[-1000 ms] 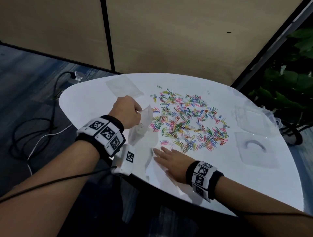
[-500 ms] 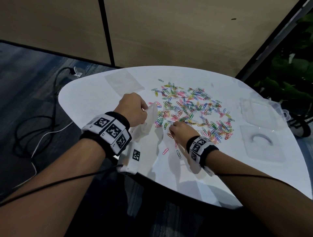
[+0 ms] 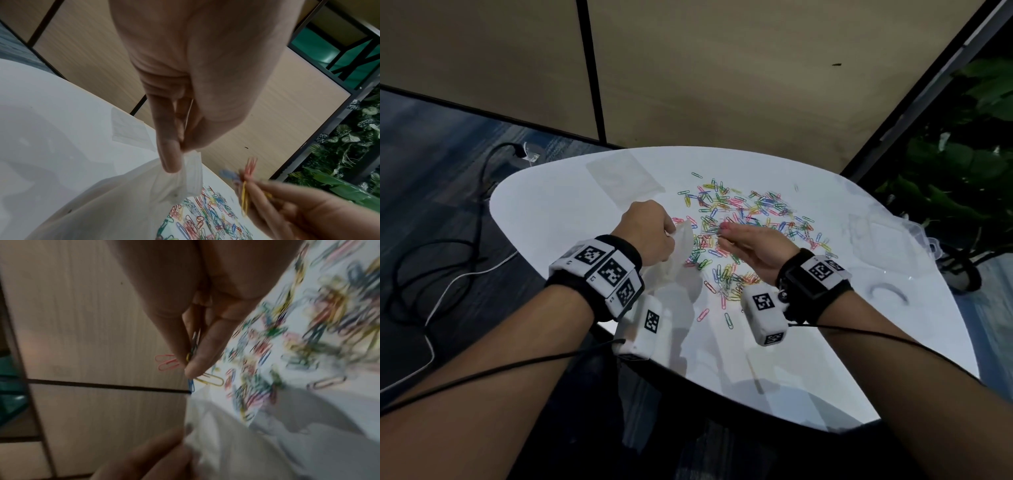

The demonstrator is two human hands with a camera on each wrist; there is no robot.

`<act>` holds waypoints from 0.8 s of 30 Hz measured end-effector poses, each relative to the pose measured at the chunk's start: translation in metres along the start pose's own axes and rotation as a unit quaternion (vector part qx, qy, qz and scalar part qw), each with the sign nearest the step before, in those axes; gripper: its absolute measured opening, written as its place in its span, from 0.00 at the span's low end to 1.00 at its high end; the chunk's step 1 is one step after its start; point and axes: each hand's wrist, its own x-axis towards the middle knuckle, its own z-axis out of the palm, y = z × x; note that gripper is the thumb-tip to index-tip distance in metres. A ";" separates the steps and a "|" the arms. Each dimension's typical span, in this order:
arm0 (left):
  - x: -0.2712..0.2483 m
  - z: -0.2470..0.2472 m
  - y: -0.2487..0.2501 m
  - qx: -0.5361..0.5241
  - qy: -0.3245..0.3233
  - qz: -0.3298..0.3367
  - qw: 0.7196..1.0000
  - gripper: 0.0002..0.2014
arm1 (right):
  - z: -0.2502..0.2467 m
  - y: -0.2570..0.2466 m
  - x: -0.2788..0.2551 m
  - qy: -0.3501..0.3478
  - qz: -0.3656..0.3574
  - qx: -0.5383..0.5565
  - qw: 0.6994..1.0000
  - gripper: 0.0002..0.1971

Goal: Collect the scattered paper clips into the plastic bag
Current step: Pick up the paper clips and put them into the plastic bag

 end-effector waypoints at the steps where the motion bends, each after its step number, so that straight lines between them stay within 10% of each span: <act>1: 0.000 0.001 0.001 -0.002 0.000 0.001 1.000 0.15 | 0.010 0.000 -0.004 -0.021 0.002 -0.002 1.000 0.12; 10: -0.006 0.006 0.004 -0.020 -0.002 0.045 0.999 0.12 | 0.054 0.031 0.001 -0.005 -0.024 -0.224 0.974 0.07; 17: -0.005 0.003 0.002 -0.007 -0.008 0.045 0.999 0.13 | 0.060 0.023 0.002 -0.057 -0.154 -0.564 0.809 0.07; 22: -0.003 -0.005 -0.003 -0.019 0.019 0.021 0.999 0.14 | 0.048 0.009 -0.002 -0.002 -0.245 -0.492 0.835 0.16; 24: -0.003 -0.007 -0.005 -0.016 0.023 0.016 0.999 0.13 | 0.033 0.011 -0.006 0.008 -0.275 -0.556 0.784 0.15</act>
